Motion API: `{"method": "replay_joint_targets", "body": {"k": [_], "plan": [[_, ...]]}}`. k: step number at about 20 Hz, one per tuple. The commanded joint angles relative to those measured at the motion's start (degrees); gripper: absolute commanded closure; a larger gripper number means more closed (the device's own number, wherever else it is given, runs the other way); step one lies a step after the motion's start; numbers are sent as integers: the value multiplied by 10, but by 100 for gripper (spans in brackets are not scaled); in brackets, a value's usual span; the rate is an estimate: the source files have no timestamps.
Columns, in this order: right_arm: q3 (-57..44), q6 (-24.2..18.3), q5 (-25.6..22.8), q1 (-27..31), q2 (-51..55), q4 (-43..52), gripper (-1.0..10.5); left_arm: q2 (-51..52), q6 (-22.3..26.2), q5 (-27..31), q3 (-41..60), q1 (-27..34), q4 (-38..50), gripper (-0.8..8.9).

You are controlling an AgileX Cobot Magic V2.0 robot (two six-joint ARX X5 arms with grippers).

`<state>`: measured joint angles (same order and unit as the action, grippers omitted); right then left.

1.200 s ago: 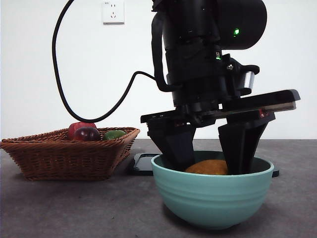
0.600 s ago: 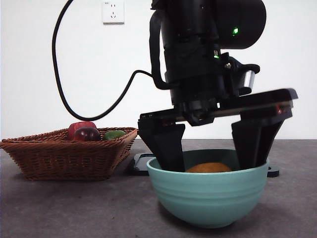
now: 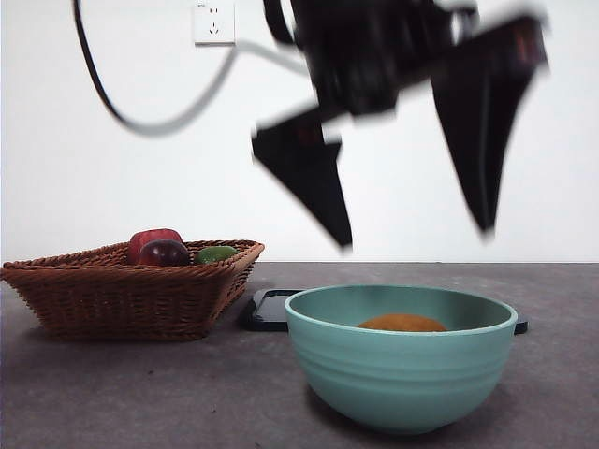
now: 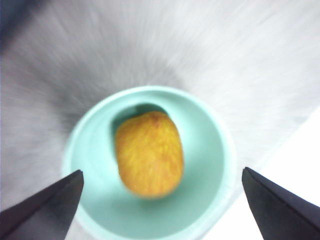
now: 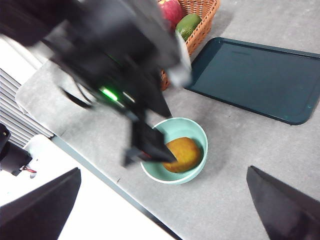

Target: Pick up the wifruite, put it on the bowl, pick up the plate, put it on desk

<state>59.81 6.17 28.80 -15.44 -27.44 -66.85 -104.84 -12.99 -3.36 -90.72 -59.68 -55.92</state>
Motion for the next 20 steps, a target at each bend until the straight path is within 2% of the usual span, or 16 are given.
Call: {"method": "replay_joint_targets", "body": {"k": [1, 5, 10, 15, 20], "plan": [[10, -7, -1, -3, -1, 3, 345, 41, 1, -2, -15, -7, -11, 300], [10, -9, -3, -3, -1, 3, 345, 130, 3, 16, -15, -6, -45, 196], [10, -10, -3, -3, -1, 3, 345, 246, 34, 22, -15, -6, -114, 196], [10, -8, -3, -3, -1, 3, 345, 358, 35, 96, -14, -6, -203, 196], [10, -4, -2, -3, -1, 4, 345, 495, 16, 96, 43, -6, -189, 196]]}}
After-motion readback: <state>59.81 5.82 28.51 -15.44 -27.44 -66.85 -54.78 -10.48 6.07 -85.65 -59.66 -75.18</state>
